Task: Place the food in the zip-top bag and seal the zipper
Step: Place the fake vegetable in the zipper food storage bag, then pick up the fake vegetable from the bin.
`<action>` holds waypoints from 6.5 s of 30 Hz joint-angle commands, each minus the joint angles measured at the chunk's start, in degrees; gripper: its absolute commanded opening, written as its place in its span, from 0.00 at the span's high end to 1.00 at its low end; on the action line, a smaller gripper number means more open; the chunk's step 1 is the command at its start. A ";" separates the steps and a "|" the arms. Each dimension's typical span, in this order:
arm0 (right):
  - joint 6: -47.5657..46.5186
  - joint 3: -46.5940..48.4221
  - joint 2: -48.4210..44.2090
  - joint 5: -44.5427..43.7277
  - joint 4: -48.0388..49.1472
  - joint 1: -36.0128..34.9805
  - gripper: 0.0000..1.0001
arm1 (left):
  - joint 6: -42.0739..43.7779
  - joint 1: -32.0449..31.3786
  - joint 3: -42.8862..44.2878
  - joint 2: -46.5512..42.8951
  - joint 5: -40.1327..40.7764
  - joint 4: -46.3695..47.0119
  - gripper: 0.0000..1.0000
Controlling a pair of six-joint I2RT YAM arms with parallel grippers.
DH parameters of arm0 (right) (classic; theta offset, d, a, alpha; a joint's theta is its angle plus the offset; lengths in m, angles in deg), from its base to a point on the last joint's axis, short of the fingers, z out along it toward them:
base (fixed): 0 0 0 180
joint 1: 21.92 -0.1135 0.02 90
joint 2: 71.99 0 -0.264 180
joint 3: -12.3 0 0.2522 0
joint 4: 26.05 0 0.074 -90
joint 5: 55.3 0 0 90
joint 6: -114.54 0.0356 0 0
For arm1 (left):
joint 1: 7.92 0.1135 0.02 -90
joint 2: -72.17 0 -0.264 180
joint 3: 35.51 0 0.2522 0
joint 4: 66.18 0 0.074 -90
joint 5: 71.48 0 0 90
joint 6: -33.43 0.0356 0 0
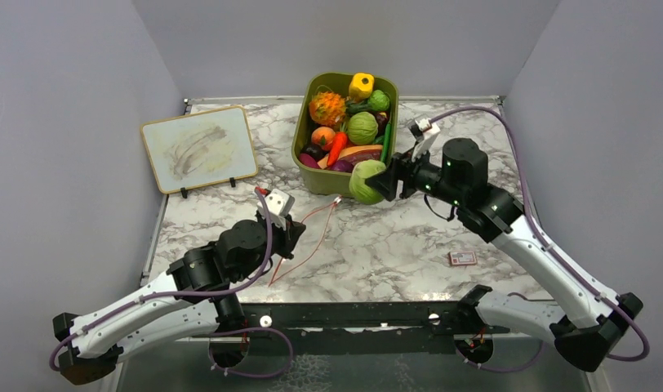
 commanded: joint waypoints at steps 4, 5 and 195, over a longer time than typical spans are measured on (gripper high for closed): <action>14.93 -15.14 -8.72 24.82 24.60 0.06 0.66 | -3.72 0.01 1.83 2.17 1.48 2.53 1.00; 16.55 -16.42 -9.07 26.10 26.92 0.06 0.66 | -4.10 0.06 1.83 2.49 1.63 2.81 1.00; -0.88 6.53 11.05 -32.47 6.98 -16.39 0.26 | 7.75 0.01 -1.57 -1.20 -6.69 5.94 1.00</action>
